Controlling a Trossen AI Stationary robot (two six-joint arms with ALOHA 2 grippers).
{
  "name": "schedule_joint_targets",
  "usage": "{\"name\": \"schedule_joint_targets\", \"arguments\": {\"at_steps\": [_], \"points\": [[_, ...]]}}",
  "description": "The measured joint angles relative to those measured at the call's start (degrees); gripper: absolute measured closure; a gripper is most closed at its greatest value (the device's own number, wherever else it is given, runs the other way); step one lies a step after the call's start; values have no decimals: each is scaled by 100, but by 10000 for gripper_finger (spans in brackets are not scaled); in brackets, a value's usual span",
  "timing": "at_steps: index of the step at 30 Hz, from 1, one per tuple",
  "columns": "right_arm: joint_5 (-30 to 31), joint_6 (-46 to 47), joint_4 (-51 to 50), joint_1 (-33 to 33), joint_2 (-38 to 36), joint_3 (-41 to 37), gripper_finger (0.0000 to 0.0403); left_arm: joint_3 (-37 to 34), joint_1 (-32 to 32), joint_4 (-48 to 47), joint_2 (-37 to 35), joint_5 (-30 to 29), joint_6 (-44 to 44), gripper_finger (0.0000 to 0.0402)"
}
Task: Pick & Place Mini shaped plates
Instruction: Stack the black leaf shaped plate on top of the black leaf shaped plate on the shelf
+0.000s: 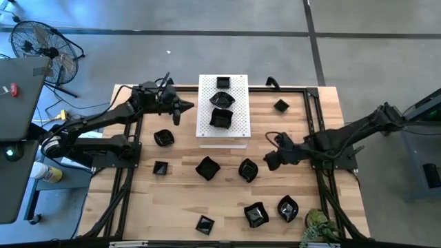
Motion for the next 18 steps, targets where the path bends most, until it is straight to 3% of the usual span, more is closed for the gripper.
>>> {"name": "schedule_joint_targets", "arguments": {"at_steps": [7,13,18], "points": [[278,1078,1267,79,2,-1261,275,-111,0,629,-16,684,198,401],[87,1106,1485,-165,2,-1629,274,-540,4,1255,-45,472,-230,401],[3,970,1535,-339,178,-1647,274,-694,4,1226,-150,212,-256,401]]}}
